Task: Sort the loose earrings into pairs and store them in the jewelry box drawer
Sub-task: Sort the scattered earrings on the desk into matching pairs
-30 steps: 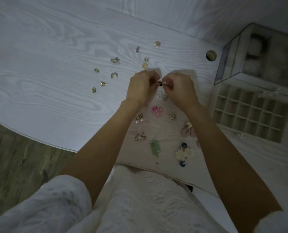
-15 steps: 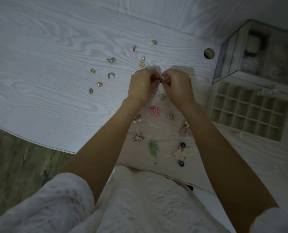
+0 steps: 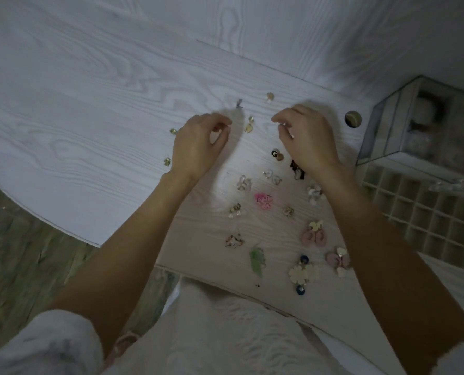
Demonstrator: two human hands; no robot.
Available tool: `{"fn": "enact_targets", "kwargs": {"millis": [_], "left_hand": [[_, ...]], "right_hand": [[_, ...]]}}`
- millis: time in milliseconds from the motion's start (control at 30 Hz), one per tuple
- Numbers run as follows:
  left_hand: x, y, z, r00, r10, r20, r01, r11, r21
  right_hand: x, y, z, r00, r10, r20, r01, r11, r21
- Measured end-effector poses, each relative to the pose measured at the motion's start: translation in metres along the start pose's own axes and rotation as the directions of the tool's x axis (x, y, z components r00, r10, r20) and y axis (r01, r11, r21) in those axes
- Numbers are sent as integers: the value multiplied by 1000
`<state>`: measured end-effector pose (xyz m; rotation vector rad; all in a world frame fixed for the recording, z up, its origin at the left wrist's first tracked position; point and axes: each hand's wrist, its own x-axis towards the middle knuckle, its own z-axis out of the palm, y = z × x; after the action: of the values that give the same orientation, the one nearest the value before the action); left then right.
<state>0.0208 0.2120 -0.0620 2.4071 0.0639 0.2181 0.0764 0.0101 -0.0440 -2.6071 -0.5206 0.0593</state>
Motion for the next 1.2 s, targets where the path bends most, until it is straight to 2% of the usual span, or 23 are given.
{"fn": "enact_targets", "kwargs": {"millis": [133,200,267,333,467,633,733,833,1033,1200], "left_hand": [[23,-17,-8,998,7,-70,3,990,143],[25,-28,-13,997,-61,-38,67,979,190],[24,-38,-16,987,-156,50,141,965,220],[23,-43,-16,971,-204,125,173,959,223],[28,-40,-10,959,-251,133,234,964,130],[31,-35,-7,962,-220,165,206,974,95],[31,-33,-4,964,-198,179,183,978,97],[30,-31,0,963,-198,181,178,977,121],[26,-27,4,987,-142,81,130,982,136],[25,-24,7,987,-117,112,101,985,138]], "right_hand": [[46,10,19,995,86,48,-87,996,18],[61,11,29,991,105,84,-106,994,12],[70,9,37,990,122,73,-123,992,10],[72,6,42,992,115,54,-117,993,21],[61,2,46,996,36,85,-44,994,99],[46,5,34,985,33,168,-64,981,183],[41,5,28,991,64,117,-85,980,178],[44,3,31,986,154,60,-160,982,104],[46,1,39,978,180,103,-191,976,106],[33,6,36,974,183,131,-204,964,172]]}}
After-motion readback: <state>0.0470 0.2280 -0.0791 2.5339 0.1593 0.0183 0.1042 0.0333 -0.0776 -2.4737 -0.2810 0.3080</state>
